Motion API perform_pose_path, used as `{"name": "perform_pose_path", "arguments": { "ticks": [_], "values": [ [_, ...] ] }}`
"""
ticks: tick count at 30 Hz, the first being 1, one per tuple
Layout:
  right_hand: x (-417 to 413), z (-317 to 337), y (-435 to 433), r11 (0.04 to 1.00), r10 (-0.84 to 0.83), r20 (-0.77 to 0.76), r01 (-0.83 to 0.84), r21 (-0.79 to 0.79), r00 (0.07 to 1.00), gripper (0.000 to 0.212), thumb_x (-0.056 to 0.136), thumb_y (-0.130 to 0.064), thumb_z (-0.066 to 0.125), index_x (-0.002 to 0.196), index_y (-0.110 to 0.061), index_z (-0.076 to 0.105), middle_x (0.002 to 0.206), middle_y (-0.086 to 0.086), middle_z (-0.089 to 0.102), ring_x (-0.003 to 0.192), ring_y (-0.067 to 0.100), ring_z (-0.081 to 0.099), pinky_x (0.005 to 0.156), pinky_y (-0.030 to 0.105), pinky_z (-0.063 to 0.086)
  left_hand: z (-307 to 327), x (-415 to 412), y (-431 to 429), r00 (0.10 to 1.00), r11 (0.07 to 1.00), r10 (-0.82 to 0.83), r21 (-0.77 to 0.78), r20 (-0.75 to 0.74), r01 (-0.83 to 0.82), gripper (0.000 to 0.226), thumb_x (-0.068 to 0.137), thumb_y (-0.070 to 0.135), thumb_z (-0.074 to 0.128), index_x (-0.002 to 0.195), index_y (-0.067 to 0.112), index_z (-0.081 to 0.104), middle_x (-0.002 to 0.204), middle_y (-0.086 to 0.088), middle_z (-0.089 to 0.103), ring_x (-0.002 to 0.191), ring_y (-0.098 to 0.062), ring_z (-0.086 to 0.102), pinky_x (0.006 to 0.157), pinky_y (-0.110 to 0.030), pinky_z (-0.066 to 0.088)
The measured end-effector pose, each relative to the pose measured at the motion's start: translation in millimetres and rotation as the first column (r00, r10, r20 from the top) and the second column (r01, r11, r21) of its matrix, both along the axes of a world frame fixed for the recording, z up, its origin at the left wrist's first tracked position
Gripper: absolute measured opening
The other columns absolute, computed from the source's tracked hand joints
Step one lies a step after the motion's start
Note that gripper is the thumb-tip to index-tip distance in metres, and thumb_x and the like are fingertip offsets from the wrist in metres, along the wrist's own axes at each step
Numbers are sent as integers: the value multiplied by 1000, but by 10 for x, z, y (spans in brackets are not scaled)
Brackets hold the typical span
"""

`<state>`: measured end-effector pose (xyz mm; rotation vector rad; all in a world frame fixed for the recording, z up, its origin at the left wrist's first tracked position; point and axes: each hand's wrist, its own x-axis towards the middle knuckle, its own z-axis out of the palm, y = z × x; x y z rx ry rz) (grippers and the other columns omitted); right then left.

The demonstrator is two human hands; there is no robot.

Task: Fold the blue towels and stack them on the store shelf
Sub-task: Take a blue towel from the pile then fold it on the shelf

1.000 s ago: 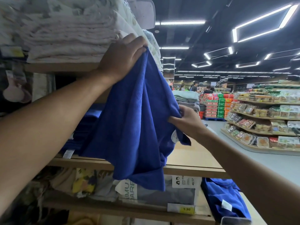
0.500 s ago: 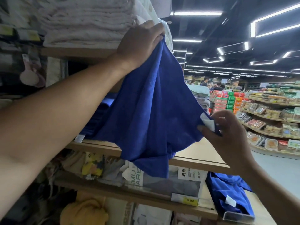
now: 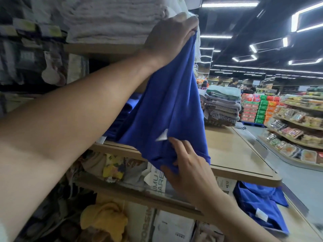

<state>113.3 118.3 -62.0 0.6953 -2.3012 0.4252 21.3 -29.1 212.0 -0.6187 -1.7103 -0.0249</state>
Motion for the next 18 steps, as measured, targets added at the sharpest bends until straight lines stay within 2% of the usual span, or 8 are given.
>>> {"name": "perform_pose_path", "arguments": {
  "ticks": [1,3,7,9,11,14,16,18],
  "values": [
    [-67,-21,1,998,-61,30,61,-7,998,69,84,-60,59,143,-32,34,126,-11,50,95,16,66,63,39,54,2,-9,-1,1000,1000,1,-1,-2,-1,27,100,33,40,111,17,60,108,-8,63,91,-34,61,69,-39,41],
    [-169,-22,2,986,-135,73,142,-90,988,68,77,-61,68,132,-32,40,118,-13,53,100,13,61,64,35,51,2,-23,-5,1000,1000,-2,-4,-5,2,28,100,33,39,111,17,60,106,-8,63,90,-35,61,69,-40,42],
    [-269,26,18,932,-200,108,223,-287,974,32,82,-53,65,101,-37,45,93,-16,56,81,12,55,60,35,47,5,-53,-35,1000,999,-26,-22,-13,26,27,101,33,40,110,18,60,103,-8,63,85,-35,61,67,-39,43],
    [-324,60,88,906,-103,91,131,-403,991,17,88,-37,63,84,-32,48,80,-12,53,71,12,49,58,36,43,8,-57,-40,999,999,-37,-26,-14,37,27,101,33,40,109,17,60,101,-8,64,82,-33,61,65,-36,41],
    [-360,109,185,842,70,105,-2,-539,992,25,88,-23,62,70,-21,46,64,-7,44,61,12,38,55,36,33,15,-66,-45,999,999,-45,-12,-8,45,28,101,34,40,109,17,61,101,-7,64,82,-32,61,65,-35,39],
    [-323,267,366,698,353,197,-117,-707,915,33,92,-24,57,72,1,54,60,10,38,60,14,32,56,35,25,0,-62,-56,998,999,-49,23,31,48,30,100,34,40,111,16,61,102,-9,64,86,-34,61,69,-38,42],
    [-260,394,593,611,477,251,-112,-784,842,32,100,-18,56,76,1,63,61,9,41,57,15,33,50,29,25,-13,-7,-53,996,998,-57,39,71,54,30,100,33,41,112,14,61,104,-10,63,90,-35,60,74,-41,45],
    [-144,577,913,482,568,247,-74,-873,785,41,102,-7,51,66,-12,71,57,2,43,46,7,30,40,19,21,-15,115,-81,988,989,-128,86,91,120,29,100,30,44,113,11,62,103,-11,64,94,-31,60,80,-41,46]
  ]
}}
